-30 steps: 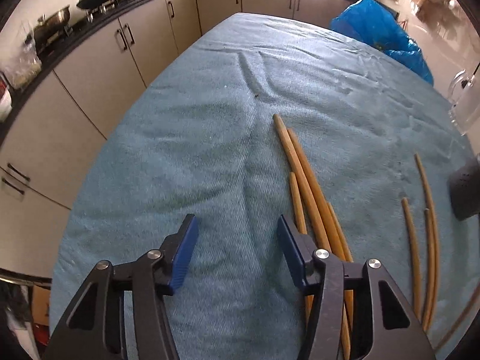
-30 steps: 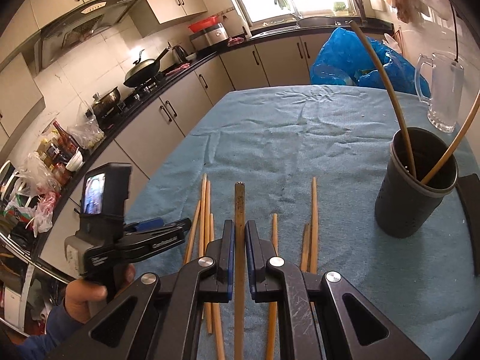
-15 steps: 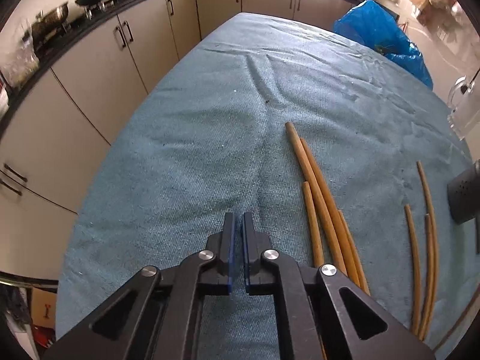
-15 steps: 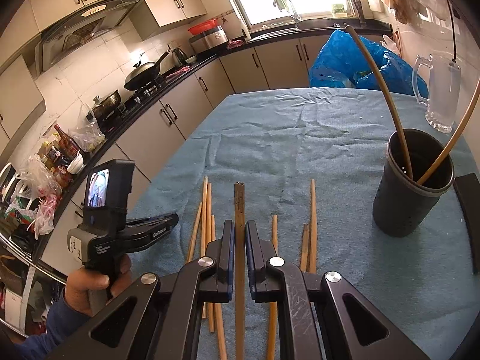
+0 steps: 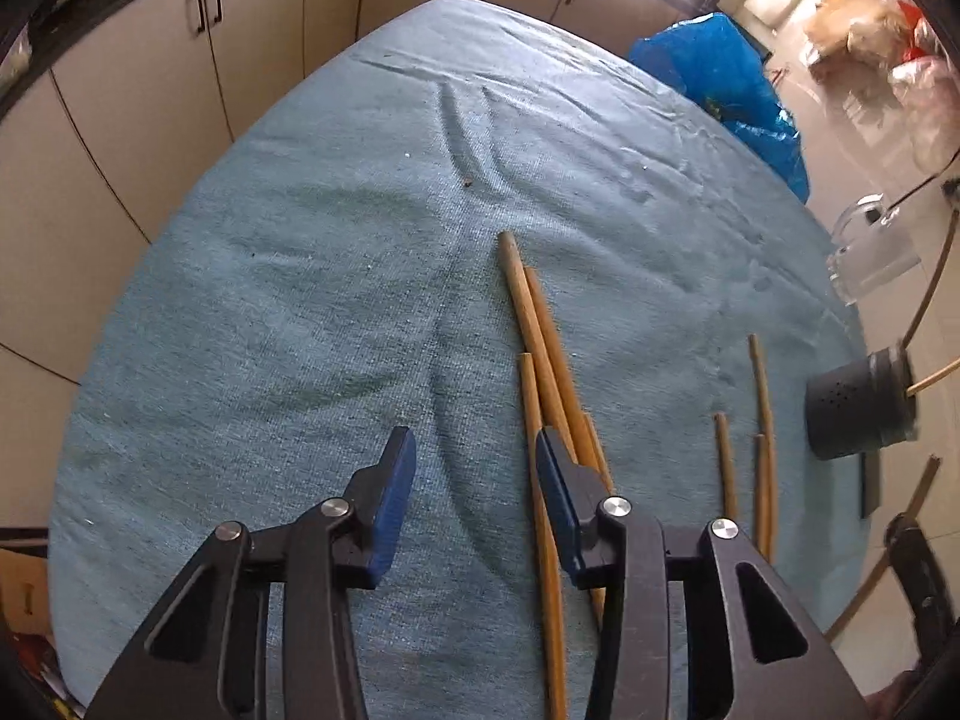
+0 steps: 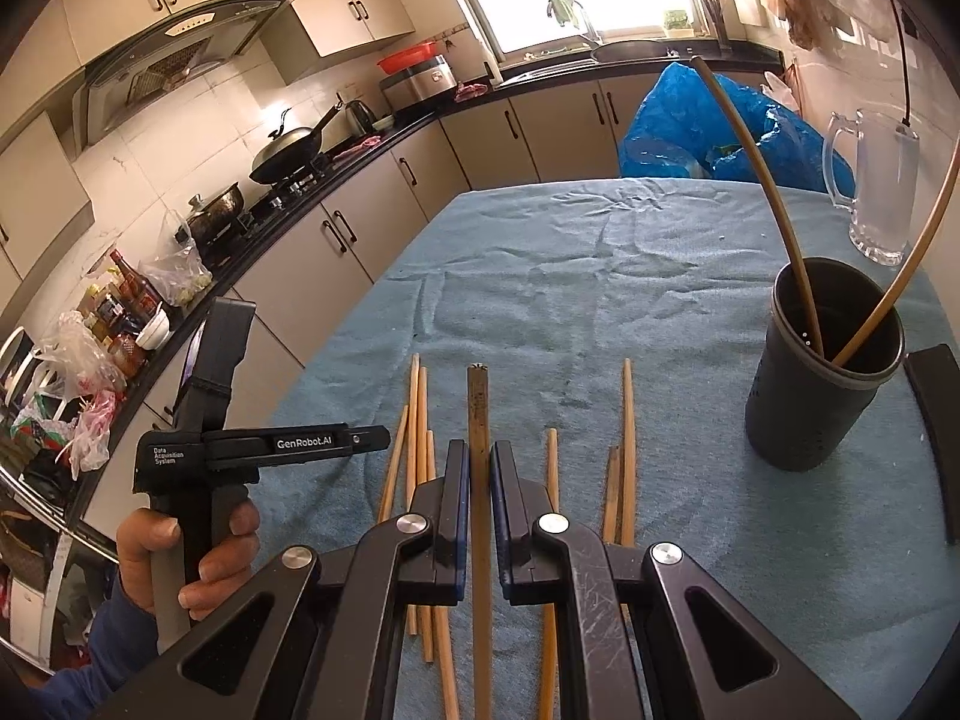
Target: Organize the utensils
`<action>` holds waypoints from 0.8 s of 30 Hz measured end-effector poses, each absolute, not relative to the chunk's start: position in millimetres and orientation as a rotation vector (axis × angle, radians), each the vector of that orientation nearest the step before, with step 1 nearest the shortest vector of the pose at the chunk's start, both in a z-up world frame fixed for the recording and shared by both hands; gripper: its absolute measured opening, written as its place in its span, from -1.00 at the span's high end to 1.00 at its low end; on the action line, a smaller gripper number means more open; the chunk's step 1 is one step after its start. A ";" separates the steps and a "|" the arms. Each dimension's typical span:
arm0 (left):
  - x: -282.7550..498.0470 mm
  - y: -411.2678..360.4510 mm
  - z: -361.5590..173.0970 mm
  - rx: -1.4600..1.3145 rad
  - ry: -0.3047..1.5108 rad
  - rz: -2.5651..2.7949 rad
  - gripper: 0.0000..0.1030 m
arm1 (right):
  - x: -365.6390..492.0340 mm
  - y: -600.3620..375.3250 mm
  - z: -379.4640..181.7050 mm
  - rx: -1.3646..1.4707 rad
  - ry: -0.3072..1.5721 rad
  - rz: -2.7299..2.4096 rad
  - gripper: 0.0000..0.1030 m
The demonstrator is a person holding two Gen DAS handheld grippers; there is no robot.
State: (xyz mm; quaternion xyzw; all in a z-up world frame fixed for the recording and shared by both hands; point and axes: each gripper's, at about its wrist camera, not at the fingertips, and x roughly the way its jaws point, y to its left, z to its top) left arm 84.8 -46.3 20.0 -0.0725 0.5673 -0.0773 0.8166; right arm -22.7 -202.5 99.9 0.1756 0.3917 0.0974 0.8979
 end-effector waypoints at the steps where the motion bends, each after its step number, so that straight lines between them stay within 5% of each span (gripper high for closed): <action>1: 83.2 -47.8 18.8 -0.137 1.212 -0.151 0.22 | -22.7 -203.0 99.7 0.366 0.811 0.202 0.84; 17: 84.0 -70.1 15.6 -0.028 1.208 -0.126 0.33 | -23.8 -208.1 95.5 0.379 0.816 0.207 0.84; 24: 96.4 -80.2 14.1 0.065 1.160 -0.057 0.78 | -18.4 -205.3 91.8 0.376 0.835 0.205 0.84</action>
